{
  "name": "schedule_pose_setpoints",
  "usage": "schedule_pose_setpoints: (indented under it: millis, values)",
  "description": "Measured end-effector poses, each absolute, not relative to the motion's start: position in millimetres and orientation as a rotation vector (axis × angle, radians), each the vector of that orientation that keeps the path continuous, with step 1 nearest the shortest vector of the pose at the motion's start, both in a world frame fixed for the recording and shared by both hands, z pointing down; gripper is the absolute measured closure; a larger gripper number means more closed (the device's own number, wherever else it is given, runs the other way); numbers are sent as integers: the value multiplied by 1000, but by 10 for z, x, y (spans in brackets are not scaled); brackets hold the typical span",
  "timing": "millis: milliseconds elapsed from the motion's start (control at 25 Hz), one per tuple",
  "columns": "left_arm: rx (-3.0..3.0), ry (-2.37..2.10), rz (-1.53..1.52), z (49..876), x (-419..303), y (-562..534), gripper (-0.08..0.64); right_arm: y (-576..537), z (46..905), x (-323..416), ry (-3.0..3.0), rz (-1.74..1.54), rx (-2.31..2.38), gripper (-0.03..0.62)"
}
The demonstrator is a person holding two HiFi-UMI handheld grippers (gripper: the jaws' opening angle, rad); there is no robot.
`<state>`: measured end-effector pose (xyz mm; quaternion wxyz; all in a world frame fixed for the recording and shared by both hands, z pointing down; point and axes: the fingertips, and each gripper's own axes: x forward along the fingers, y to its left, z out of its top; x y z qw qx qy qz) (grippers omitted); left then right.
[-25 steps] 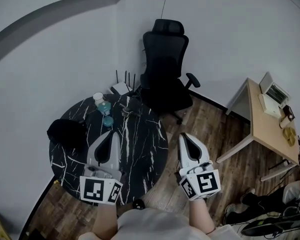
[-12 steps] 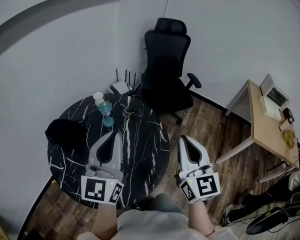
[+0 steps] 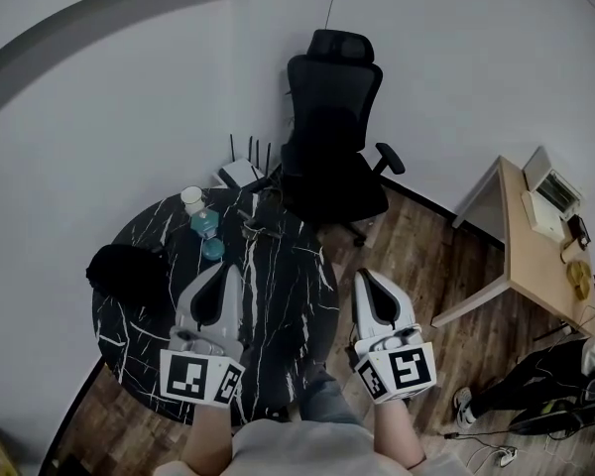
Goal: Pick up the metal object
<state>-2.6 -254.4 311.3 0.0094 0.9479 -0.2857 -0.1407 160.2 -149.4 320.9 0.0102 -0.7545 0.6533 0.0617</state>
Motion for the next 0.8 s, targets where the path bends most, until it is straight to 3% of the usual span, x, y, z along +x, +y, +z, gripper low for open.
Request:
schedule_pose_setpoints:
  millis: [800]
  values:
    - [2863, -1117, -344, 3345, 565, -3397, 555, -2728, 3351, 2189, 2277, 123, -2152, 594]
